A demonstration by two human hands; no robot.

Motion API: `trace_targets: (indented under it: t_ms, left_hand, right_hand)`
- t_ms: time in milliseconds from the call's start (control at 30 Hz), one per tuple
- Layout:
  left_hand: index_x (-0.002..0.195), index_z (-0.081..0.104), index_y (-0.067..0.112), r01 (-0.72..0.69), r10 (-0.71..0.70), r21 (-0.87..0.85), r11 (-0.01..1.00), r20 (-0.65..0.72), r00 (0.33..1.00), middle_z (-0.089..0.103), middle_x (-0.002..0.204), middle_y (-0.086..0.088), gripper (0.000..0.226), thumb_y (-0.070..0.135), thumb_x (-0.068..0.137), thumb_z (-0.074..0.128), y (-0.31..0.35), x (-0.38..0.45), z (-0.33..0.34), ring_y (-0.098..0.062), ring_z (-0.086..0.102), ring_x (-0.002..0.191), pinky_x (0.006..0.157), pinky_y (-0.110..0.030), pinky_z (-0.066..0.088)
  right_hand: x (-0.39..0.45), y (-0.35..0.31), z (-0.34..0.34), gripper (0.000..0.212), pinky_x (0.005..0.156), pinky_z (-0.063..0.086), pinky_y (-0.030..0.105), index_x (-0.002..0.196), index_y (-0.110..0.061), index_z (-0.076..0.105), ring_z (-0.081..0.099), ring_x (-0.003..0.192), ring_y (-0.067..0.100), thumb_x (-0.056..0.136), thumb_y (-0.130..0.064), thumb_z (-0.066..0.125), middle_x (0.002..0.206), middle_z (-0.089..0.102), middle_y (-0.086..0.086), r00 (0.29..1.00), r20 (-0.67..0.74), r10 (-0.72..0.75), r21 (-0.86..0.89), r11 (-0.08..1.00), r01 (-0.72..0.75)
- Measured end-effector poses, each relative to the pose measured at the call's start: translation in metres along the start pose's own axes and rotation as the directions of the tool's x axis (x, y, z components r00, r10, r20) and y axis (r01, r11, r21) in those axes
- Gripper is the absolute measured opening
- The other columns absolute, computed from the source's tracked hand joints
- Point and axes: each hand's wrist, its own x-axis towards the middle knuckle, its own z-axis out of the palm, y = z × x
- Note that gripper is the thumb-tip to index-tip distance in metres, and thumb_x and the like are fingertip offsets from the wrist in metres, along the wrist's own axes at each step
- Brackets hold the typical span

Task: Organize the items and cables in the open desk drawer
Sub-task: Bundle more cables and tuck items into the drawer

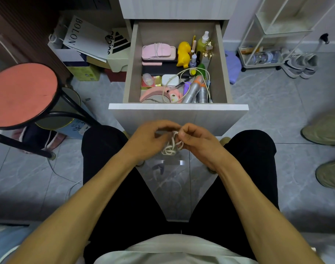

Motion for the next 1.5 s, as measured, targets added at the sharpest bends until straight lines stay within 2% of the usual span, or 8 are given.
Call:
trace_targets:
  t_ms: [167,267,467,633,833,1133,1333,1500]
  left_hand:
    - [0.091,0.074,0.020,-0.119,0.141,0.167,0.979,-0.131,0.981,0.070,0.084,0.014,0.014,0.008,0.089,0.067,0.003,0.002,-0.001,-0.005,0.066,0.081,0.080,-0.023,0.053]
    - [0.080,0.070,0.021,0.020,-0.060,-0.169,0.985,-0.233,0.971,0.072,0.076,0.008,0.024,-0.001,0.089,0.064,0.006,0.002,0.007,-0.007,0.069,0.072,0.070,-0.021,0.055]
    - [0.091,0.064,0.008,0.325,-0.538,-0.724,0.608,-0.074,0.840,0.072,0.075,-0.005,0.014,0.000,0.094,0.053,0.003,0.010,0.010,-0.019,0.070,0.064,0.056,-0.027,0.054]
    - [0.114,0.067,0.020,0.297,-0.333,-0.520,0.801,0.025,0.943,0.071,0.077,-0.009,0.025,0.015,0.089,0.068,0.005,0.009,-0.002,-0.019,0.070,0.074,0.071,-0.028,0.058]
    - [0.094,0.073,0.013,0.280,-0.319,-0.401,0.872,-0.032,0.947,0.067,0.063,-0.005,0.010,0.011,0.092,0.064,0.005,0.023,-0.008,-0.010,0.064,0.057,0.058,-0.020,0.053]
    - [0.096,0.064,0.005,0.256,-0.689,-0.955,0.153,0.082,0.720,0.058,0.055,-0.004,0.019,0.002,0.099,0.046,-0.024,0.029,0.024,-0.005,0.046,0.035,0.044,-0.018,0.049]
    - [0.090,0.074,0.002,0.526,-0.495,-0.378,0.762,0.185,0.849,0.040,0.049,-0.004,0.020,0.021,0.089,0.068,-0.011,0.018,0.003,-0.007,0.035,0.032,0.039,-0.016,0.039]
    - [0.083,0.076,0.012,0.523,-0.512,-0.269,0.809,0.115,0.851,0.040,0.044,0.003,0.016,0.023,0.091,0.068,-0.014,0.019,0.007,-0.006,0.041,0.039,0.046,-0.019,0.047]
  right_hand:
    - [-0.002,-0.004,0.002,0.016,0.069,0.048,0.030,0.078,-0.009,0.061,0.057,0.071,0.019,0.091,-0.019,0.060,0.075,0.064,0.006,0.999,-0.037,0.004,0.088,0.996,0.000]
    - [-0.003,-0.004,0.008,0.019,0.062,0.040,0.029,0.073,-0.014,0.063,0.053,0.069,0.019,0.087,-0.025,0.057,0.074,0.062,0.006,0.995,-0.080,0.055,0.216,0.976,-0.036]
    - [-0.009,0.000,0.009,0.032,0.057,0.050,0.026,0.066,-0.016,0.060,0.059,0.066,0.017,0.096,-0.015,0.048,0.074,0.064,0.006,0.987,-0.120,0.108,0.291,0.954,-0.069]
    - [-0.010,0.002,0.006,0.019,0.053,0.048,0.030,0.074,-0.013,0.055,0.049,0.061,0.019,0.088,-0.025,0.058,0.071,0.050,0.007,0.978,-0.169,0.119,0.199,0.976,-0.084]
    - [-0.006,0.001,0.012,0.018,0.060,0.053,0.032,0.090,-0.006,0.059,0.059,0.065,0.021,0.095,-0.022,0.055,0.075,0.061,0.010,0.965,-0.156,0.209,0.257,0.952,-0.165]
    - [-0.003,0.013,0.016,0.015,0.047,0.043,0.024,0.079,-0.010,0.055,0.049,0.053,0.016,0.088,-0.022,0.057,0.069,0.059,0.007,0.958,-0.077,0.278,0.350,0.907,-0.235]
    - [-0.007,0.015,0.002,0.025,0.044,0.040,0.024,0.073,-0.011,0.053,0.044,0.050,0.015,0.096,-0.020,0.055,0.065,0.051,0.007,0.949,-0.127,0.290,0.198,0.945,-0.262]
    - [-0.005,0.020,0.003,0.024,0.048,0.043,0.028,0.075,-0.010,0.058,0.047,0.049,0.014,0.095,-0.024,0.058,0.065,0.053,0.007,0.939,-0.157,0.305,0.198,0.942,-0.272]
